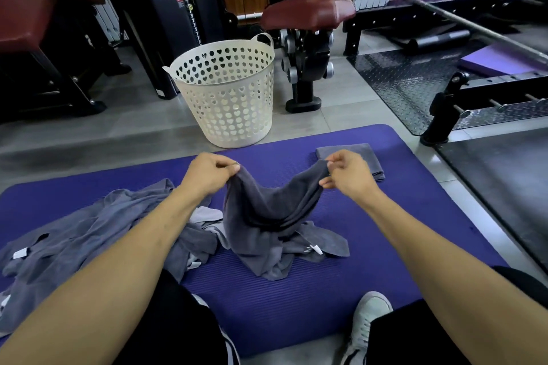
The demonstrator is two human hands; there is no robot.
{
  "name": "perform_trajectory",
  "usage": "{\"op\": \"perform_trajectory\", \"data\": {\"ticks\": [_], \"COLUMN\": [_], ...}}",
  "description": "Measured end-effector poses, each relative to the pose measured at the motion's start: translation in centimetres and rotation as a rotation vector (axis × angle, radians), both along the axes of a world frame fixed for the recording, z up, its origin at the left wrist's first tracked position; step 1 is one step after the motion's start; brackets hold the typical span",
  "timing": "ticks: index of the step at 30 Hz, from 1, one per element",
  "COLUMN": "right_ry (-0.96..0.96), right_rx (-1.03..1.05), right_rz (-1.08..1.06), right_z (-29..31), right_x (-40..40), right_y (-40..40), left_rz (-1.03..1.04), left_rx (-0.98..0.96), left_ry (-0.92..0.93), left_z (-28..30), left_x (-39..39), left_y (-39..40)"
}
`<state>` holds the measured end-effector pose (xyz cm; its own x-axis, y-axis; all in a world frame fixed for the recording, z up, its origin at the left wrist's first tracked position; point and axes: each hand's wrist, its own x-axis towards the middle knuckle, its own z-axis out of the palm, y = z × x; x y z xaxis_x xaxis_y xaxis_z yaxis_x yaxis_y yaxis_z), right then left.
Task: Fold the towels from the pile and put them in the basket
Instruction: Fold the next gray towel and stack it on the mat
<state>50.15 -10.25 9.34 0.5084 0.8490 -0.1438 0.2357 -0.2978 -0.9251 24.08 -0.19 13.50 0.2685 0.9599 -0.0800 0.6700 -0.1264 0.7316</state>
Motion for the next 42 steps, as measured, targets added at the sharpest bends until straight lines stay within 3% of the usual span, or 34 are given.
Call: {"op": "perform_trajectory", "data": {"ticks": [4, 7, 9, 10, 12, 15, 19, 23, 29, 31, 34, 37, 42], "right_ry": [0.002, -0.087, -0.206, -0.230, -0.196, -0.188, -0.156, -0.249, -0.381, -0.448, -0.511, -0.495, -0.531], "right_rx": [0.027, 0.030, -0.030, -0.050, -0.068, 0.019, 0.268, 0.449, 0.905, 0.924, 0.807, 0.915, 1.104], "right_rz": [0.050, 0.081, 0.084, 0.074, 0.047, 0.027, -0.034, -0.085, -0.306, -0.288, -0.267, -0.307, -0.319], "right_z": [2.4, 3.6, 4.1, 4.6, 5.3, 9.1, 17.4, 26.5, 39.2, 41.9, 44.3, 46.7, 51.3], "right_x": [0.9, 1.5, 1.7, 1.8, 1.8, 1.8, 1.4, 0.4, -1.9, -2.8, -3.7, -4.8, -5.8], "right_y": [-1.4, -2.7, -3.6, -3.9, -4.1, -3.7, -2.6, -2.2, -4.4, -5.2, -6.1, -7.1, -8.5], "left_rz": [-0.001, -0.033, -0.006, 0.032, 0.134, 0.212, 0.168, 0.110, 0.285, 0.258, 0.154, 0.092, 0.075], "left_rx": [0.041, 0.147, 0.097, 0.026, -0.133, -0.109, 0.078, 0.306, 0.716, 0.808, 0.793, 0.766, 0.913], "left_ry": [-0.190, 0.020, 0.162, 0.138, -0.088, -0.453, -0.649, -0.754, -0.931, -0.811, -0.619, -0.752, -0.833], "left_z": [0.4, 0.5, 0.0, 0.1, 0.4, 3.1, 10.5, 20.8, 35.4, 38.0, 40.3, 43.3, 47.0], "left_x": [1.5, 2.0, 2.0, 2.0, 2.5, 3.3, 4.7, 4.8, 1.9, 1.5, 1.6, 1.2, 0.7], "left_y": [0.3, -0.2, -0.4, -0.6, -0.6, -0.3, 0.4, 0.6, -1.1, -2.6, -4.2, -5.6, -6.7]}}
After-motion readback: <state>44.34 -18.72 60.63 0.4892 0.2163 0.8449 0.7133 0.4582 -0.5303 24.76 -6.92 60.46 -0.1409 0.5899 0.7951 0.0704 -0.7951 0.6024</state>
